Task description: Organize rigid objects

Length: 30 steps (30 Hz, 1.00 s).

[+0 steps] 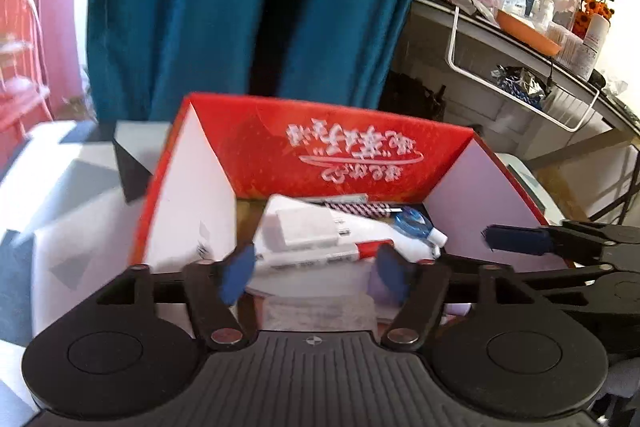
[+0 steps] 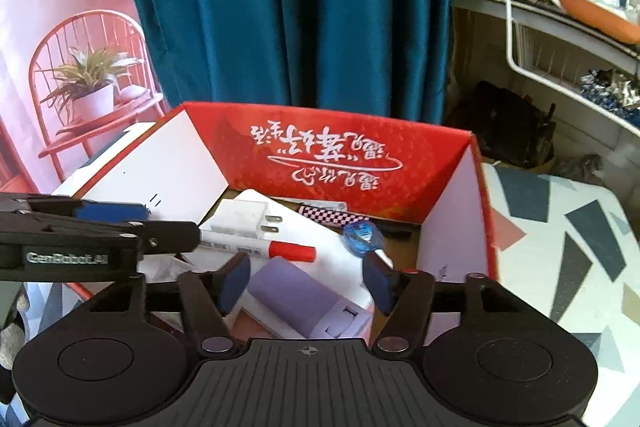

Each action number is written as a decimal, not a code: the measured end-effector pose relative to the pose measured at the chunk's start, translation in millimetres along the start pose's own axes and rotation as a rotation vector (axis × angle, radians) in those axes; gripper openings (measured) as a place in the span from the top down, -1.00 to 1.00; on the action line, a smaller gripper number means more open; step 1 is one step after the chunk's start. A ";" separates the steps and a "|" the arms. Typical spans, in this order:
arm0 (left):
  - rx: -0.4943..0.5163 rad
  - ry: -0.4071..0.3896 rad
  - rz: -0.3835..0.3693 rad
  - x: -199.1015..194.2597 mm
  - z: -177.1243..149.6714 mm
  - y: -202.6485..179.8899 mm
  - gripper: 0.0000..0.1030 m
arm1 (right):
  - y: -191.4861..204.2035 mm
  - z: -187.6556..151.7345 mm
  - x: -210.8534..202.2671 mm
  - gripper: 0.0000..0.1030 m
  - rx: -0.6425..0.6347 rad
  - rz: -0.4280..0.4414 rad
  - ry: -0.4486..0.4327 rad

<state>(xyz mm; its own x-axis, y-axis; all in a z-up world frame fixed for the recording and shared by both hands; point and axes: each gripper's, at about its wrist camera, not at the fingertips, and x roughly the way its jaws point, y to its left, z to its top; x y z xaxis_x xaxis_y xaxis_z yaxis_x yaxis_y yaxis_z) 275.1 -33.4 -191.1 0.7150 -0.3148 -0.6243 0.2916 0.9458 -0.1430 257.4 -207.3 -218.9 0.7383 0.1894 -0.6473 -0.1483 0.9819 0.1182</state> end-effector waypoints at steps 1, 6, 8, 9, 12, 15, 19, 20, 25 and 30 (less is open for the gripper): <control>0.003 -0.010 0.009 -3.6 0.5 0.3 -0.59 | -1.3 0.0 -3.6 -0.32 0.006 -0.004 -0.006; -0.014 -0.046 0.015 -21.7 1.6 5.4 -1.00 | -7.9 -1.2 -20.4 -0.88 0.024 -0.026 -0.041; -0.020 -0.066 0.011 -31.5 0.7 5.3 -1.00 | -8.0 -2.1 -27.1 -0.99 0.024 -0.023 -0.055; -0.021 -0.072 0.015 -35.9 0.4 4.3 -1.00 | -7.8 -2.6 -30.3 -0.99 0.025 -0.020 -0.063; 0.003 -0.084 0.039 -48.4 1.2 -1.6 -1.00 | -4.5 -2.1 -40.8 -0.99 0.019 -0.016 -0.083; 0.054 -0.103 0.080 -63.1 5.0 -10.3 -1.00 | -0.7 1.4 -55.3 -0.99 0.018 -0.006 -0.118; 0.134 -0.154 0.191 -90.8 12.4 -23.2 -1.00 | 5.2 11.2 -80.3 -0.99 0.027 0.008 -0.159; 0.143 -0.169 0.199 -99.2 14.4 -25.3 -1.00 | 6.9 14.5 -86.8 -0.99 0.027 0.010 -0.165; 0.113 -0.219 0.198 -145.5 25.5 -27.1 -1.00 | 19.8 30.5 -127.5 -0.99 0.011 0.020 -0.212; 0.090 -0.276 0.260 -200.8 37.0 -31.2 -1.00 | 32.7 43.5 -178.6 -0.99 -0.014 0.019 -0.281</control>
<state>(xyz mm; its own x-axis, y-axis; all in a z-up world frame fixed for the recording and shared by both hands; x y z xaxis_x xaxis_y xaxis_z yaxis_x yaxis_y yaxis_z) 145.9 -2.7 -32.8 0.9127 -0.0869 -0.3992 0.1243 0.9899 0.0687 149.3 -208.6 -66.7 0.8884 0.2045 -0.4109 -0.1714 0.9783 0.1162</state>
